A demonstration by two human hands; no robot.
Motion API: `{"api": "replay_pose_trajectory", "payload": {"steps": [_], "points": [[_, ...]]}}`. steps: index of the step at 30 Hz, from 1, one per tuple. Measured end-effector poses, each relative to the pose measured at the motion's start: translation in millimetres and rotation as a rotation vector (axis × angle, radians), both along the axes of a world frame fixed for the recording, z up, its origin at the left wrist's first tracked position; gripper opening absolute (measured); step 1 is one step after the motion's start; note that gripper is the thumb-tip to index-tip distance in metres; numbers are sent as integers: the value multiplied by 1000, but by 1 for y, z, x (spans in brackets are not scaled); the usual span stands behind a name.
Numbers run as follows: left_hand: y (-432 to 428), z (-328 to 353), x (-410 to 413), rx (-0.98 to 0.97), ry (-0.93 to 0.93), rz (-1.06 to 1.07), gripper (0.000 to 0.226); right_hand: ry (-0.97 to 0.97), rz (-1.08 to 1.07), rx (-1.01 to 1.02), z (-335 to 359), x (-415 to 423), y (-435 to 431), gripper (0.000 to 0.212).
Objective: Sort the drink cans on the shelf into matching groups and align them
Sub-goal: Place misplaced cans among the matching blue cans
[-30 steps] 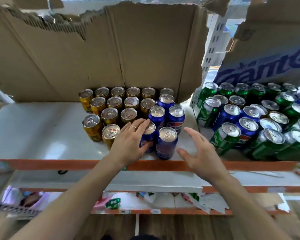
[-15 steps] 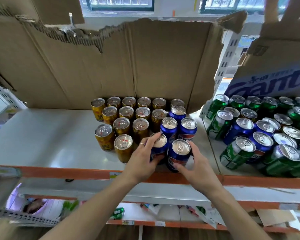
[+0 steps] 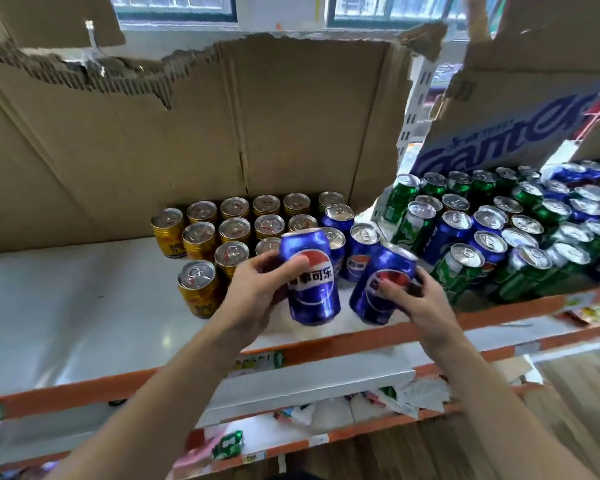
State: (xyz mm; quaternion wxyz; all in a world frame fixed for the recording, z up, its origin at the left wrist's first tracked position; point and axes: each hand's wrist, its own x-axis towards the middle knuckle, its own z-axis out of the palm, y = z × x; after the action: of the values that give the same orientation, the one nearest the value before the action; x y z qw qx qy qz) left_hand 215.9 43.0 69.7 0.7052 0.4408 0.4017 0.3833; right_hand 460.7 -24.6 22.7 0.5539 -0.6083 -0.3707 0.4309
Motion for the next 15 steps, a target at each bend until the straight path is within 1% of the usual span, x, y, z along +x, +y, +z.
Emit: {"api": "replay_pose_trajectory", "payload": {"steps": [1,2,4,7,9,11,13,15], "points": [[3,-1,1,-68,-77,-21,51,44,-42,38,7,0,-6,87],[3,-1,3,-130,-131,-28,50,96,-83,75,13,0,-12,91],[5,-1,11,-253,-215,-38,37,192,-155,121,26,0,-26,94],[7,-4,26,-397,-317,-66,44,289,-263,183,39,1,-50,94],[8,-8,35,-441,-330,-104,51,319,-338,207,42,3,-71,84],[7,-13,46,-436,-308,-162,56,339,-411,233,42,5,-94,72],[0,-14,57,-449,-293,-227,59,314,-507,216,42,10,-119,72],[-7,-13,69,-448,-268,-279,59,285,-594,168,41,15,-141,80]]}}
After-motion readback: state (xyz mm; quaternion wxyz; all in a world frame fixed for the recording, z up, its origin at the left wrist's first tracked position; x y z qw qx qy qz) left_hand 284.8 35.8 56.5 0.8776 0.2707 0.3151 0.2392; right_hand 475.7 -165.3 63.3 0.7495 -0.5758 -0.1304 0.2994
